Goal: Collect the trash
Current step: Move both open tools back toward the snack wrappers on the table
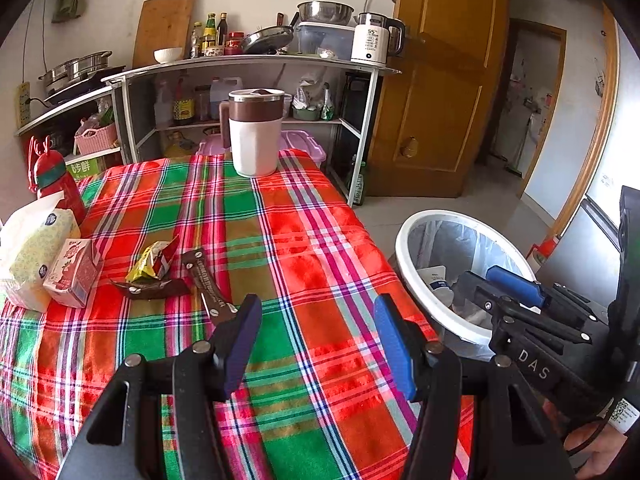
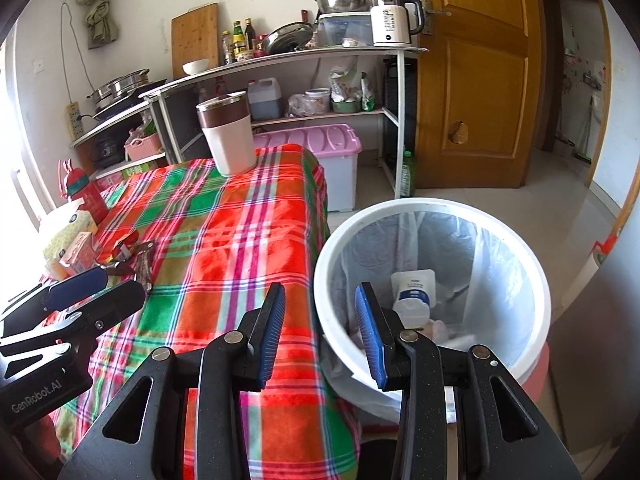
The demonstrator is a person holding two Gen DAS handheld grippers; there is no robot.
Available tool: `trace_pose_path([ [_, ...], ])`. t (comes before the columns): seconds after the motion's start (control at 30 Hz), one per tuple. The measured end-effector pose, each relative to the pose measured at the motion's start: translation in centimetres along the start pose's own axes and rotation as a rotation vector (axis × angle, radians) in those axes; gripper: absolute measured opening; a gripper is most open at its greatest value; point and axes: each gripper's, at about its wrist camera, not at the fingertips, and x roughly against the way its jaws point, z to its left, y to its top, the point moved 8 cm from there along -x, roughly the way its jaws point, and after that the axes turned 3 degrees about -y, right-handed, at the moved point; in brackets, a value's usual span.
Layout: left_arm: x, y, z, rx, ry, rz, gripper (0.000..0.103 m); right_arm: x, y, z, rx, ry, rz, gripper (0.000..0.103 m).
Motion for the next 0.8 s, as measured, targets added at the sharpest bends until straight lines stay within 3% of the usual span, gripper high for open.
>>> trace_pose_path([
  [0.8,2.6,-1.9,13.3,0.171,0.156,-0.016,0.062,-3.8,0.1,10.2,0.118,0.171,0.061,0.042],
])
